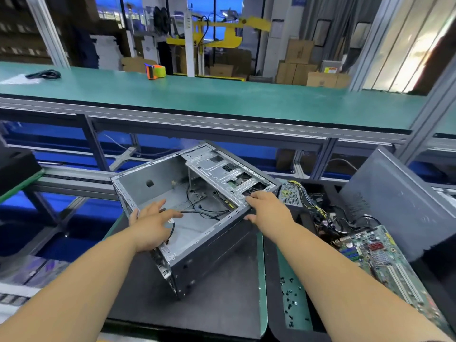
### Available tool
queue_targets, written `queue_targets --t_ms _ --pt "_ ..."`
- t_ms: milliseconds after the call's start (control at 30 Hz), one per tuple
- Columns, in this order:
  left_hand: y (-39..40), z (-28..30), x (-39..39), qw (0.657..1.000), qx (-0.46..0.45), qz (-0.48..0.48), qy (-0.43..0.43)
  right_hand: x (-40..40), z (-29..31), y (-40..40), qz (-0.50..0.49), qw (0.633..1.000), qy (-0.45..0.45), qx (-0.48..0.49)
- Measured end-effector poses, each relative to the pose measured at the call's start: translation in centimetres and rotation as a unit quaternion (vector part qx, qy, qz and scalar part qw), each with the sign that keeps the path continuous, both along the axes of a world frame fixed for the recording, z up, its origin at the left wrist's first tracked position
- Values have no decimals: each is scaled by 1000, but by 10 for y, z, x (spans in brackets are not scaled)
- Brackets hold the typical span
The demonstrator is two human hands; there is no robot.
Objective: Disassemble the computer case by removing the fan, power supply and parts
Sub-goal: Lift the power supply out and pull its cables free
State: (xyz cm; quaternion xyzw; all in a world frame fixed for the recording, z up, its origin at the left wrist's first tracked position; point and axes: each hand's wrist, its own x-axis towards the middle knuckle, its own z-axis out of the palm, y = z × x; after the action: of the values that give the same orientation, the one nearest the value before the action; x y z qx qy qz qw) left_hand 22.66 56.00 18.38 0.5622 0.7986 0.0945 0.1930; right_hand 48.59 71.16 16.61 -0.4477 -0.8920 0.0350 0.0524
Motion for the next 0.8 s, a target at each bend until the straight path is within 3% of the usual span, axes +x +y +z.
queue_targets --t_ms 467,700,800 --pt "5 1 -86 990 9 -143 -20 -41 11 -82 -89 993 -59 43" --pt "18 -11 -63 993 73 -55 77 -44 9 -93 -99 992 -48 65" --pt "12 -25 -26 982 113 -100 116 -39 9 -87 -79 995 -31 55"
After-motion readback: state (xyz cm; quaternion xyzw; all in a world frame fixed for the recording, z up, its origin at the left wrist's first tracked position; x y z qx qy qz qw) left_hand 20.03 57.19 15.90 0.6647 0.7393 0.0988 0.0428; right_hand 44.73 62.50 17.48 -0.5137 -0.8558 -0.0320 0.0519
